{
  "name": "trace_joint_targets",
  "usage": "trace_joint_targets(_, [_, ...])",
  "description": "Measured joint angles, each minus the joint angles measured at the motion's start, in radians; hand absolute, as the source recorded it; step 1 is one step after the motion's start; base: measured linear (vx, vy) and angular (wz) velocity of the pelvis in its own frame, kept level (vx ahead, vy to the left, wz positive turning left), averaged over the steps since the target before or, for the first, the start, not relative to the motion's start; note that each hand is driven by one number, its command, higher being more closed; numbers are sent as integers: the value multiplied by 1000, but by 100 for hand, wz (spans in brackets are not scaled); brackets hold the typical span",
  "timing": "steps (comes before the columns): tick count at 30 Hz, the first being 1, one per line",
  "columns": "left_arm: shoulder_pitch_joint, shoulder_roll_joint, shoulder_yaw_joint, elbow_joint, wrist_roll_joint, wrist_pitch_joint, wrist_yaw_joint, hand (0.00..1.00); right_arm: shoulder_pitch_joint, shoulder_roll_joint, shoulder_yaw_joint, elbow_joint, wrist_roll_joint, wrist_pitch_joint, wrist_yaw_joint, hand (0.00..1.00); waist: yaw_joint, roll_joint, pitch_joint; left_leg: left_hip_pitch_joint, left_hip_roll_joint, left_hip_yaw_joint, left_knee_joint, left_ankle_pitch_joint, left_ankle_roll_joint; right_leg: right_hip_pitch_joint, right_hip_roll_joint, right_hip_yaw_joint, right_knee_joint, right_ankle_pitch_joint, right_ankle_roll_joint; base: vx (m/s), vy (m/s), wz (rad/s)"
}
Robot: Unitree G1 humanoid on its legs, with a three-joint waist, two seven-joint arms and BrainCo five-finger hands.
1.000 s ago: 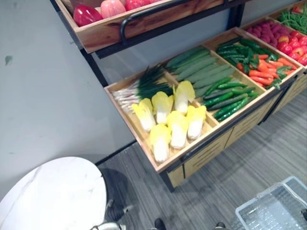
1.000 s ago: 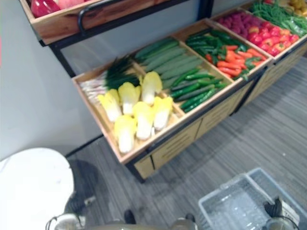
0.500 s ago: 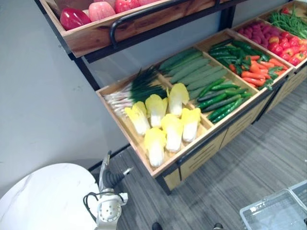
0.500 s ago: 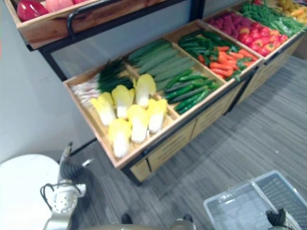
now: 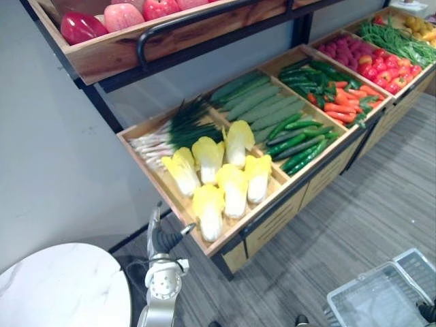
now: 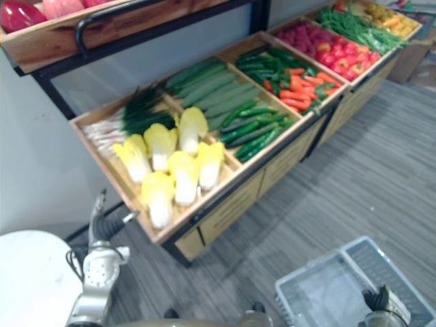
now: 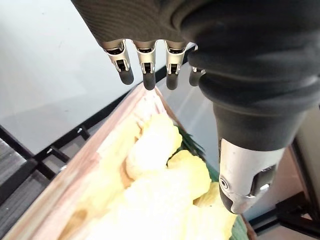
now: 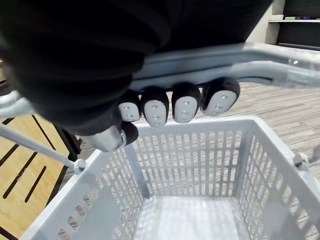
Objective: Pick vegetable in the basket
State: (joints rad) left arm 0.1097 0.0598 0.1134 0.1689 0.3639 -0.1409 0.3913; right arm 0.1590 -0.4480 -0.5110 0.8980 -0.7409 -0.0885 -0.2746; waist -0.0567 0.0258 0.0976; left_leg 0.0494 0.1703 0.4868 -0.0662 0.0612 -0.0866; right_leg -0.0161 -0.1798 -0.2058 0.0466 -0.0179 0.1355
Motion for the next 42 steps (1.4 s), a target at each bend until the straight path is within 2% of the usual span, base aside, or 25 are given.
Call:
trace_joint_targets(5, [-44,-1,-8,37,-12,15,27,0,1,1,30,-26,-4,4,0,100,-20,-7,0,4,3,16,2,-3,-4,-5,4,17,-2,3,-3,9,-4,-11])
trace_joint_targets(14, [-109,-19,-21,176,-87,43,65,0,12,15,62,-67,-5,15,-5,100,-23,-20,3,-16,19,25,35,-18,-13,-20,11,26,-12,10,-6,3,-1,-5])
trace_joint_targets(21, [-146,-20,-35,282,-87,65,87,0,12,27,91,-98,-6,15,-18,100,-23,-24,4,-50,26,24,49,-18,-13,-48,16,27,-11,14,-10,0,0,0])
trace_joint_targets(24, [-165,-22,-38,324,-87,66,115,0,10,27,102,-107,-6,15,-45,100,-24,-24,4,-57,30,24,52,-18,-13,-54,19,27,-11,14,-10,0,0,0])
trace_joint_targets(35, [-243,-22,-41,427,-83,64,200,0,9,28,168,-119,-6,11,-53,100,-22,-25,10,-65,37,43,70,-28,-22,-71,23,52,-17,10,-16,-5,-3,-5])
trace_joint_targets(42, [-245,-20,-67,424,-76,61,241,0,15,28,175,-119,-6,11,-87,100,-21,-18,32,-65,36,51,75,-40,-32,-71,22,63,-27,16,-15,-1,3,-4])
